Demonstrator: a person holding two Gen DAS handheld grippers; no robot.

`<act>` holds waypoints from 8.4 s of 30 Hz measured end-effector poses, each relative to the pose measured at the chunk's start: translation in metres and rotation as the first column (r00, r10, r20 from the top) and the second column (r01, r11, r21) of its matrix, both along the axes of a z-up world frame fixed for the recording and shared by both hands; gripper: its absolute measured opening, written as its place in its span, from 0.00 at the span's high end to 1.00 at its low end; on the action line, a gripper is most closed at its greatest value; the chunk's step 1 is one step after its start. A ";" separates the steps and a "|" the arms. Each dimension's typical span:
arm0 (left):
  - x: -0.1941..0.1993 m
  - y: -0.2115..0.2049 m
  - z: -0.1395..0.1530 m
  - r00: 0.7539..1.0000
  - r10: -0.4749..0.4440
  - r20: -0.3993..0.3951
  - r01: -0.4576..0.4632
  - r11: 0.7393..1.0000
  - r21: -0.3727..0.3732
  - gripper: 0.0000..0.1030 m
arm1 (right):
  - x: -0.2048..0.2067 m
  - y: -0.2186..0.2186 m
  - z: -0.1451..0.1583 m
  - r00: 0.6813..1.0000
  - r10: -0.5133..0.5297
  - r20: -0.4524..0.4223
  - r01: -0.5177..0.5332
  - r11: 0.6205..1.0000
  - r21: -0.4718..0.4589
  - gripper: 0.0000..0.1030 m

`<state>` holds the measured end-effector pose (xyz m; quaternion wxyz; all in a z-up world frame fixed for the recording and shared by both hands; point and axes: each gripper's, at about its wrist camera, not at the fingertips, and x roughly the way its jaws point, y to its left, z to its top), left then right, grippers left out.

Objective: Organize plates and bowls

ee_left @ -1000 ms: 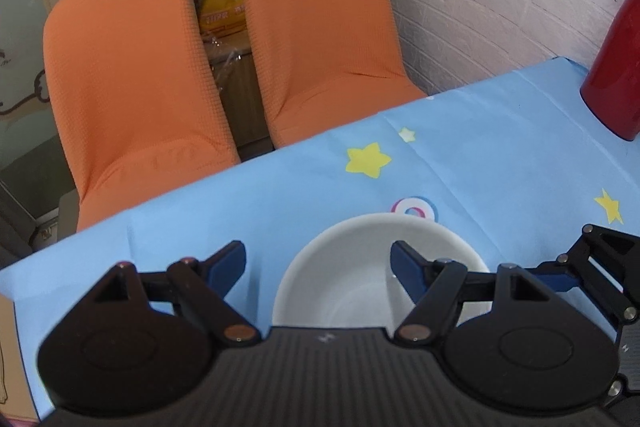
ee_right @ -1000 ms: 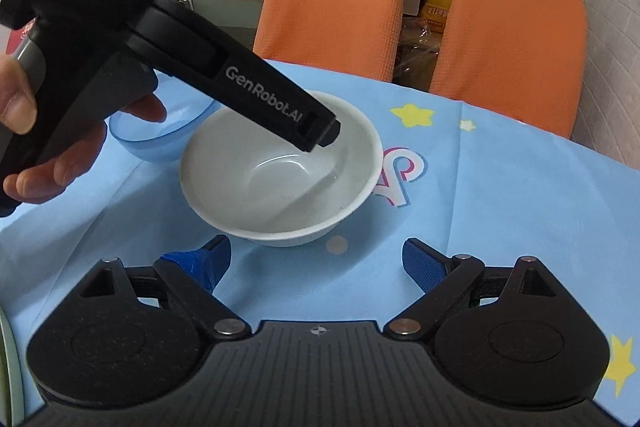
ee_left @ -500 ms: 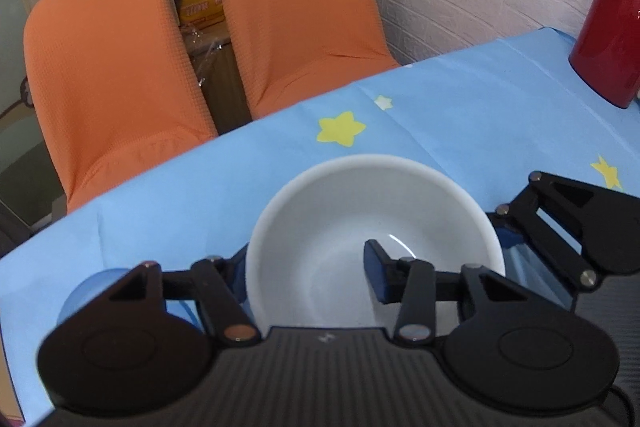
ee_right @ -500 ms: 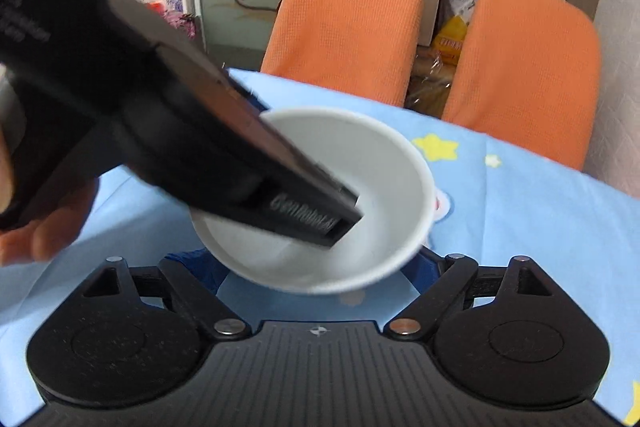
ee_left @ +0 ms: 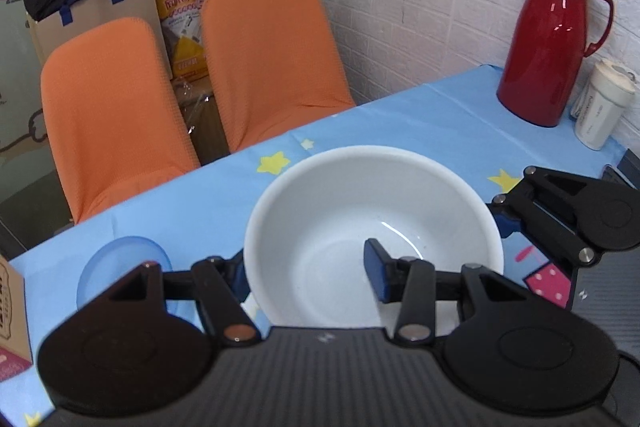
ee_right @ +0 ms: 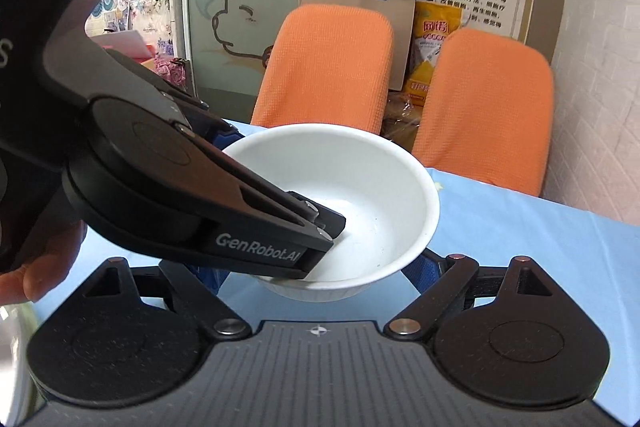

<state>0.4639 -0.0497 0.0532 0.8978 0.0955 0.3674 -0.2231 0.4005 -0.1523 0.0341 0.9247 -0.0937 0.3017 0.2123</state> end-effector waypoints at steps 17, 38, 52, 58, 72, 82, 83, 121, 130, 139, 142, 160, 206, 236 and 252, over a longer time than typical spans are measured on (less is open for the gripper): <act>-0.177 -0.026 -0.022 0.995 -0.093 -0.038 0.091 0.995 -0.042 0.56 | -0.182 0.006 -0.008 0.997 -0.075 -0.009 0.076 0.997 0.016 0.26; -0.184 -0.022 -0.052 0.988 -0.081 -0.133 0.071 0.994 -0.077 0.27 | -0.226 -0.004 -0.033 0.995 -0.084 -0.051 0.083 0.996 -0.010 0.25; -0.183 0.013 -0.012 0.999 0.015 -0.043 -0.021 0.991 -0.135 0.16 | -0.258 -0.056 -0.013 0.981 -0.168 -0.093 0.180 0.972 0.150 0.24; -0.164 0.087 0.000 0.984 0.178 -0.020 -0.179 0.977 -0.117 0.09 | -0.221 -0.060 0.007 0.983 -0.157 -0.091 0.173 0.965 0.195 0.24; 0.000 0.188 -0.012 0.905 0.415 -0.094 -0.425 0.894 -0.143 0.08 | -0.006 0.072 0.027 0.994 0.051 -0.092 -0.053 0.998 -0.021 0.24; 0.084 0.181 -0.058 0.891 0.423 -0.163 -0.445 0.886 -0.129 0.09 | 0.078 0.141 -0.045 0.971 0.122 -0.207 -0.140 0.988 -0.072 0.24; 0.086 0.179 -0.060 0.893 0.420 -0.162 -0.441 0.889 -0.123 0.09 | 0.081 0.143 -0.049 0.969 0.125 -0.212 -0.144 0.987 -0.075 0.24; -0.002 0.114 0.008 0.966 0.235 -0.107 -0.253 0.945 -0.207 0.57 | -0.003 0.117 0.026 0.987 0.157 0.026 -0.155 0.986 -0.068 0.31; -0.119 0.041 0.003 0.983 0.088 -0.158 -0.122 0.968 -0.220 0.57 | -0.116 0.051 0.036 0.995 0.090 -0.043 -0.093 0.993 -0.076 0.31; -0.186 -0.010 -0.023 0.982 -0.014 -0.186 -0.020 0.983 -0.181 0.56 | -0.188 0.008 0.012 0.996 0.010 -0.086 -0.017 0.996 -0.085 0.30; -0.194 -0.014 -0.033 0.981 -0.013 -0.195 -0.020 0.986 -0.165 0.56 | -0.195 0.005 0.001 0.996 0.006 -0.088 -0.012 0.997 -0.074 0.30; -0.213 0.027 -0.011 0.992 0.014 -0.122 -0.042 0.972 -0.229 0.27 | -0.254 -0.045 -0.017 0.991 -0.088 -0.105 0.089 0.996 0.005 0.29; -0.142 0.004 -0.076 0.962 -0.054 -0.267 0.062 0.998 0.023 0.18 | -0.203 -0.021 -0.058 0.893 -0.384 -0.233 0.423 0.894 0.147 0.25; -0.164 0.024 0.038 0.994 -0.038 -0.107 0.031 0.998 -0.060 0.55 | -0.203 0.020 0.022 0.964 -0.266 -0.012 0.263 0.946 0.189 0.25; -0.213 0.173 -0.015 0.947 0.249 -0.204 -0.253 0.968 0.007 0.54 | -0.206 0.141 -0.012 0.984 0.042 -0.172 0.003 0.968 0.253 0.24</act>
